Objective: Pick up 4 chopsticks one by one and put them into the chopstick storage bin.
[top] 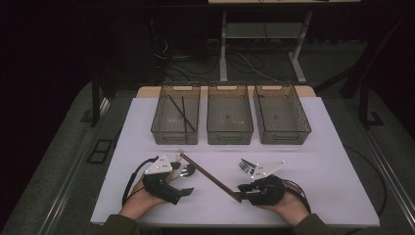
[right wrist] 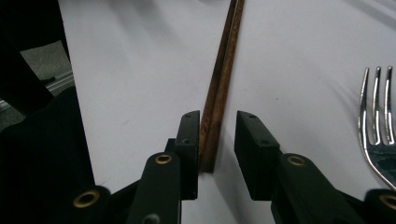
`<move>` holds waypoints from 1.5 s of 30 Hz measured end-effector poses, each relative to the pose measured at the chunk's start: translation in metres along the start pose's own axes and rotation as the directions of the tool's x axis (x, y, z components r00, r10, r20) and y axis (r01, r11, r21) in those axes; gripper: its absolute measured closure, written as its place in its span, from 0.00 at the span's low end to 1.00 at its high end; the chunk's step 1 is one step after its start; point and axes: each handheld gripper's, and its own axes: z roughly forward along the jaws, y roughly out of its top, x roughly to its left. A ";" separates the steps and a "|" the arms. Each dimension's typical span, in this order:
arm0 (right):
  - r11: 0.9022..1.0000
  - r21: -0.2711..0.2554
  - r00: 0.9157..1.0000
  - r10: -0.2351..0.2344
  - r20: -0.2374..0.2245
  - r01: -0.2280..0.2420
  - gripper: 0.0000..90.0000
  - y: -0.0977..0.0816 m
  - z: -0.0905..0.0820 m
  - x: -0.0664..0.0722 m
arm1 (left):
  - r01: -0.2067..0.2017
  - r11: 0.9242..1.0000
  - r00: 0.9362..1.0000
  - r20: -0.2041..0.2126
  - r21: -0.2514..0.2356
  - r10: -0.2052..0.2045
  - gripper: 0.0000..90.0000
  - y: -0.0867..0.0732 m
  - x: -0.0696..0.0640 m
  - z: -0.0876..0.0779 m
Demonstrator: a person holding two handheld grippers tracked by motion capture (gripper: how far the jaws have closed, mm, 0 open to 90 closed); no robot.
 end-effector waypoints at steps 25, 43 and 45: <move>0.999 0.053 1.000 -0.011 0.002 0.011 0.89 -0.003 0.008 0.001 | -0.001 1.000 1.000 -0.001 0.001 0.001 0.01 0.000 0.000 0.000; 0.997 0.071 0.997 -0.026 0.069 0.021 0.91 -0.002 0.005 -0.006 | 0.000 1.000 1.000 0.000 0.001 0.000 0.01 0.000 0.000 0.000; 0.997 0.072 0.997 -0.023 0.072 0.018 0.91 -0.003 0.005 -0.007 | -0.001 1.000 1.000 0.000 0.001 0.001 0.01 0.000 0.000 0.000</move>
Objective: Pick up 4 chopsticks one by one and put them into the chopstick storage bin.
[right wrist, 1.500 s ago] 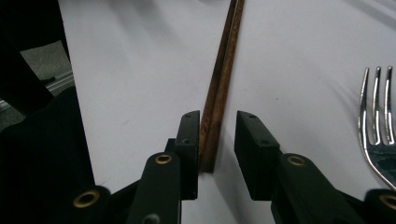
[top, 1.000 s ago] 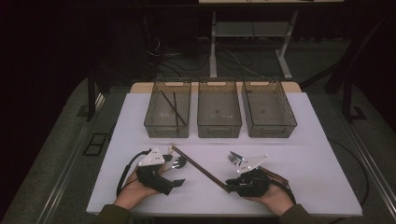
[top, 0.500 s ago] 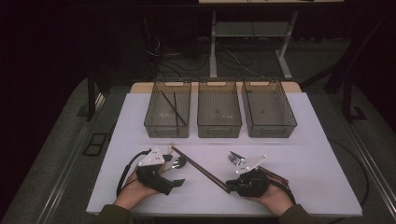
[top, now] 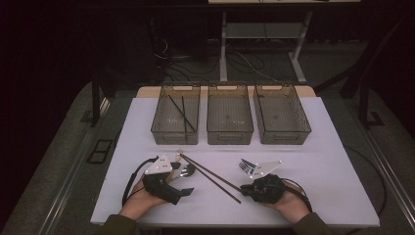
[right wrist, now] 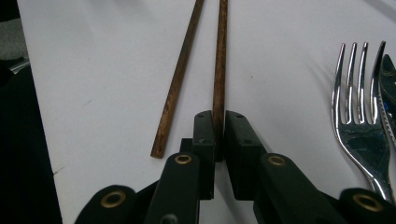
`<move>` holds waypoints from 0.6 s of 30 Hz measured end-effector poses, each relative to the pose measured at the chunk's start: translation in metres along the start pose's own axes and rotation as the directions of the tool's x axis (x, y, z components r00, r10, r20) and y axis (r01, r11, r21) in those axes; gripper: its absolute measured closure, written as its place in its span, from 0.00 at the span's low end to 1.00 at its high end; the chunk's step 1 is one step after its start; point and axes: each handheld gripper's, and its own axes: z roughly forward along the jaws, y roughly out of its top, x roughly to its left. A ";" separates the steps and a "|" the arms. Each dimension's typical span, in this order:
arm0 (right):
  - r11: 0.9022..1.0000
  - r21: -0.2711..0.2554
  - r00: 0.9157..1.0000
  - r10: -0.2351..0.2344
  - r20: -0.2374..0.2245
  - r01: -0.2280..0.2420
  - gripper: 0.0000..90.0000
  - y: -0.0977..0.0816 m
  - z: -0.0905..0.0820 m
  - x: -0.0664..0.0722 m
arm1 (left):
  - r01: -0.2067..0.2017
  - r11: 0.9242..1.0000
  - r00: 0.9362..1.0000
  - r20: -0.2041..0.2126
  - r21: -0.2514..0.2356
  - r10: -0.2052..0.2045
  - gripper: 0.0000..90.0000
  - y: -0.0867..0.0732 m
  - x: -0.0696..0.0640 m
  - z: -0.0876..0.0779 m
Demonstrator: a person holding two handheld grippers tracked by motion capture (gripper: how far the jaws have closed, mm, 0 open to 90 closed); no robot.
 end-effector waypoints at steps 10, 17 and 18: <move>0.998 -0.051 1.000 0.021 -0.014 -0.021 0.86 0.017 0.004 -0.005 | -0.006 1.000 1.000 0.002 0.004 0.006 0.01 0.000 0.000 0.001; 0.999 -0.034 1.000 0.002 -0.014 -0.003 0.86 0.028 0.024 -0.001 | -0.001 1.000 1.000 0.003 -0.001 0.001 0.01 0.000 0.000 0.000; 0.999 -0.034 1.000 0.005 -0.009 -0.005 0.87 0.028 0.026 -0.001 | -0.002 1.000 1.000 0.004 -0.001 0.002 0.01 0.000 0.000 0.000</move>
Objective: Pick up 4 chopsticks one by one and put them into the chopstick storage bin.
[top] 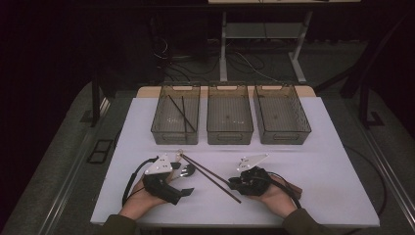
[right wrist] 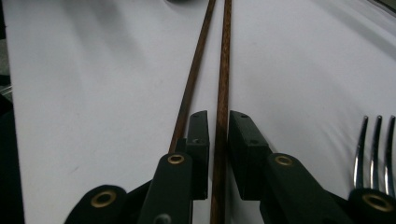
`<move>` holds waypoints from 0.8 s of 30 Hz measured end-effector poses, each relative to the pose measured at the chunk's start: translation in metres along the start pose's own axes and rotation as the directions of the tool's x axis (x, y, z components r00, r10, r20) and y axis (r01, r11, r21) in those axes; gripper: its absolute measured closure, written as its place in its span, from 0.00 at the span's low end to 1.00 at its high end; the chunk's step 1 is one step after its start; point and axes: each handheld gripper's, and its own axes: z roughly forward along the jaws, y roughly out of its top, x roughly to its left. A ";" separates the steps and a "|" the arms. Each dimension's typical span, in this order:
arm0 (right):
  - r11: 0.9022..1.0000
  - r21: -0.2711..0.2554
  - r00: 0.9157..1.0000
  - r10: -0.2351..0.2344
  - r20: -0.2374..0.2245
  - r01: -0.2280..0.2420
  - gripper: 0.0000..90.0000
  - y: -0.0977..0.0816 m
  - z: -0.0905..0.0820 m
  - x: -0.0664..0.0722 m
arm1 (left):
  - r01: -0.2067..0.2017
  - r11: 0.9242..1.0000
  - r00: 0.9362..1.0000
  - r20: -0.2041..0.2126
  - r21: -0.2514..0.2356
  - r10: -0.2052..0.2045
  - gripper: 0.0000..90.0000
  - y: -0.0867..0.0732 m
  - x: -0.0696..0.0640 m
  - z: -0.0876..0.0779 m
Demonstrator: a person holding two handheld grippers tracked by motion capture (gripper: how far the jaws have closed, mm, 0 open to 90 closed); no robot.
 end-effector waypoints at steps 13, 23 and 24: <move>1.000 -0.004 0.999 -0.021 0.043 0.021 0.92 -0.002 0.004 0.004 | -0.005 1.000 1.000 0.003 0.002 0.005 0.01 0.000 0.000 0.000; 0.999 0.007 0.997 -0.039 0.069 0.039 0.92 -0.001 0.004 0.009 | -0.006 1.000 1.000 0.003 0.005 0.006 0.01 0.000 0.000 0.001; 0.999 0.008 0.997 -0.039 0.069 0.038 0.92 -0.001 0.004 0.009 | -0.007 1.000 1.000 0.003 0.006 0.007 0.01 0.000 0.000 0.001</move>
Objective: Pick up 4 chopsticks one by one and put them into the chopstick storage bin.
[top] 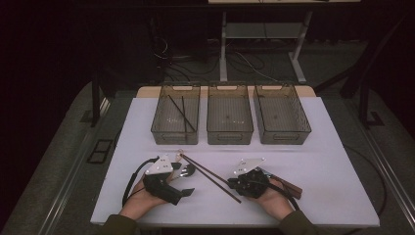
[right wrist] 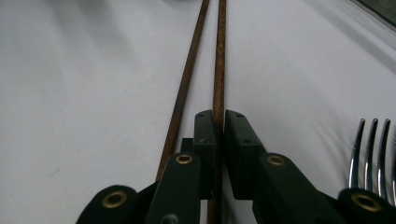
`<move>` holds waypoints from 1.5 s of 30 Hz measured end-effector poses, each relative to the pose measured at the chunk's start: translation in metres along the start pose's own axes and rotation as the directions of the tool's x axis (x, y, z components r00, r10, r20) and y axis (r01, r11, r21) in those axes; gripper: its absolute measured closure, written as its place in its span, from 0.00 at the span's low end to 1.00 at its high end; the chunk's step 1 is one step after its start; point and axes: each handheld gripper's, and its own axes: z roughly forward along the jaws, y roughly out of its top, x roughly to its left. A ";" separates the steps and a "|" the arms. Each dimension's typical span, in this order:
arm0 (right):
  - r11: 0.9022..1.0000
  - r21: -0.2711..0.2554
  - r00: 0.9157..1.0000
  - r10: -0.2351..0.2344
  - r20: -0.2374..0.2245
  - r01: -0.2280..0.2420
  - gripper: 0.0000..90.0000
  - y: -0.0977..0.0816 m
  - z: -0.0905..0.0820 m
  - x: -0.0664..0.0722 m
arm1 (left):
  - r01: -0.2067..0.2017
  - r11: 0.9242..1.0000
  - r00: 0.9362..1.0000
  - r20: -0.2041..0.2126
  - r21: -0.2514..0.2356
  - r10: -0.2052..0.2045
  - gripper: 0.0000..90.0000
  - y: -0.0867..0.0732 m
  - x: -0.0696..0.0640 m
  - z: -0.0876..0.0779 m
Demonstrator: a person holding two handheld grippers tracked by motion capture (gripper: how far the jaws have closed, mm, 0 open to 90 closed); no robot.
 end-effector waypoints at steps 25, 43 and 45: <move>1.000 -0.024 1.000 0.019 0.014 -0.019 0.93 -0.001 -0.011 -0.004 | 0.003 1.000 1.000 0.004 -0.009 -0.003 0.01 0.000 0.000 -0.002; 0.993 -0.108 0.999 0.053 0.005 -0.052 0.93 -0.002 -0.044 -0.015 | 0.006 1.000 1.000 0.003 -0.013 -0.006 0.01 0.000 0.000 -0.002; 0.991 -0.117 0.998 0.058 0.000 -0.058 0.93 -0.002 -0.047 -0.016 | 0.008 1.000 1.000 0.003 -0.013 -0.008 0.01 0.000 0.000 -0.002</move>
